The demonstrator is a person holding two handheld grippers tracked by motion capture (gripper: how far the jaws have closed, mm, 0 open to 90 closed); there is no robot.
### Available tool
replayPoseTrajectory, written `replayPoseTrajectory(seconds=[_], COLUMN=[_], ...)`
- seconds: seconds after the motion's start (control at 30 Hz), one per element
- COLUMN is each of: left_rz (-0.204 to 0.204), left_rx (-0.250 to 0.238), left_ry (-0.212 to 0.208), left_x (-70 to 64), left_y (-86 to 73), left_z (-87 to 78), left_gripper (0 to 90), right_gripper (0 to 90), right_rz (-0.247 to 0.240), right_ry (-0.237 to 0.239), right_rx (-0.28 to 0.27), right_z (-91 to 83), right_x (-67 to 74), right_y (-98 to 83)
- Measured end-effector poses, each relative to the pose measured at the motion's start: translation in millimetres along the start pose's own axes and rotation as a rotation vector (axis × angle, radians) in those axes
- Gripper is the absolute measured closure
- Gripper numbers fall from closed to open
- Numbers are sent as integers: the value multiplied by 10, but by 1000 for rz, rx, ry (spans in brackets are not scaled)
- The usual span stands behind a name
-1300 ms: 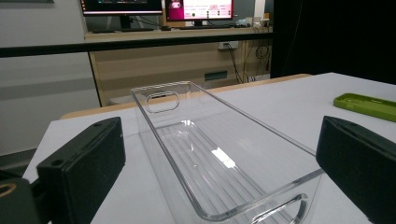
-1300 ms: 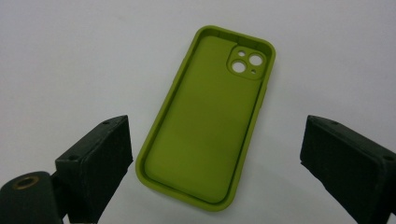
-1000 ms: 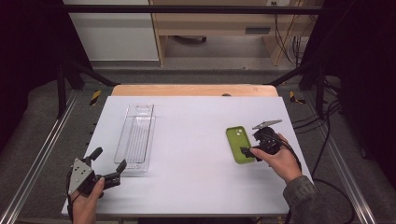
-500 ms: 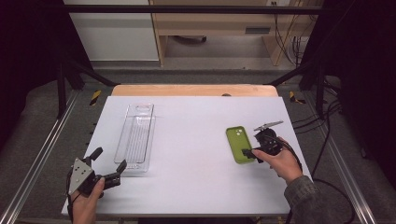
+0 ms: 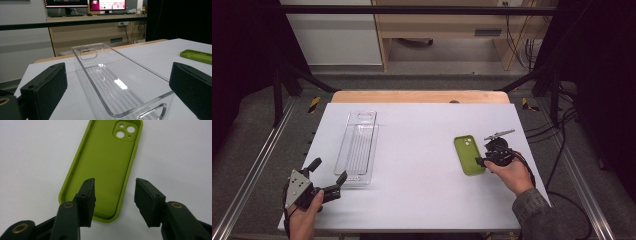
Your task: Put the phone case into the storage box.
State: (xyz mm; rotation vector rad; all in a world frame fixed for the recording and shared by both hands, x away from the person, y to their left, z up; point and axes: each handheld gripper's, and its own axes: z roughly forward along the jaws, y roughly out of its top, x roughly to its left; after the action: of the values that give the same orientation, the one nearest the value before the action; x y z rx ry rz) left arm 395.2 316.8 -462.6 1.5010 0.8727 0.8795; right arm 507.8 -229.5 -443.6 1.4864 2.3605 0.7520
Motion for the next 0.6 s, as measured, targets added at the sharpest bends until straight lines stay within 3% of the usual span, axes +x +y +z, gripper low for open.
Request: replayPoseTrajectory(seconds=[0.27,0.6], left_rz=[1,4], left_rx=[2,3], left_ry=[-1,1], left_x=[3,4], left_y=[0,0], left_z=[0,-2], left_gripper=[15,15], right_gripper=[587,694], right_rz=[3,47], right_ry=[3,11], right_rx=[24,75], right_z=[81,127], right_x=[-50,-101], right_y=[2,-27])
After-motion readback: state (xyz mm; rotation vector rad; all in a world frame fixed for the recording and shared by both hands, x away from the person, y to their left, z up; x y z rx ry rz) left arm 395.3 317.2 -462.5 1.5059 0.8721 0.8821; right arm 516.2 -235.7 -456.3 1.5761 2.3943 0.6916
